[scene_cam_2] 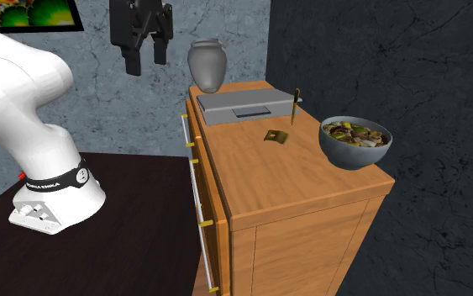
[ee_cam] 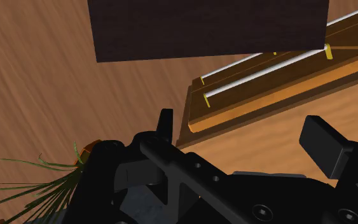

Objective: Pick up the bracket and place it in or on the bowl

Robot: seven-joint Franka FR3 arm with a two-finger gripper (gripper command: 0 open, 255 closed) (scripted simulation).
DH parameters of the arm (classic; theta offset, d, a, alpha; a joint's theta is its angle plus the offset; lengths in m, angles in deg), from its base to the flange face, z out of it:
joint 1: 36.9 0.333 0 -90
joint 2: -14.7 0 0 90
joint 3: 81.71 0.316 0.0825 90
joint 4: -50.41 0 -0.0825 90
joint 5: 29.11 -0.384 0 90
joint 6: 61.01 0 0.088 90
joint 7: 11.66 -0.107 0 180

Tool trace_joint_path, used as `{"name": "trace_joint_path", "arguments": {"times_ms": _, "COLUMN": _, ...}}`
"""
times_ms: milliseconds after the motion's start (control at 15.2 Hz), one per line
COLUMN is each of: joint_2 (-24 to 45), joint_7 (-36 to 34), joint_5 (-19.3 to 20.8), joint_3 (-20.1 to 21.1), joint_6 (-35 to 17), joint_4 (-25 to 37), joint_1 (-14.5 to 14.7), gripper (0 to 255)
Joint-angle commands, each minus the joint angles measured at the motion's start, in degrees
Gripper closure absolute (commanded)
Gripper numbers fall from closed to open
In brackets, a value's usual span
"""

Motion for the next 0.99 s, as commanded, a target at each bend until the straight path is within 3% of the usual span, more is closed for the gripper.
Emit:
{"name": "trace_joint_path", "arguments": {"times_ms": 0, "joint_2": 0.0, "joint_7": 0.0, "joint_5": 0.0, "joint_3": 0.0, "joint_6": 0.0, "joint_4": 0.0, "joint_1": 0.0, "gripper": 0}}
{"name": "trace_joint_path", "arguments": {"times_ms": 462, "joint_2": 5.68, "joint_7": -5.19, "joint_5": -4.82, "joint_3": 4.52, "joint_6": -16.0, "joint_4": -5.63, "joint_1": 2.35, "gripper": 0}}
{"name": "trace_joint_path", "arguments": {"times_ms": 924, "joint_2": 15.98, "joint_7": -10.07, "joint_5": -8.06, "joint_3": 9.4, "joint_6": -32.62, "joint_4": -6.93, "joint_1": 4.27, "gripper": 0}}
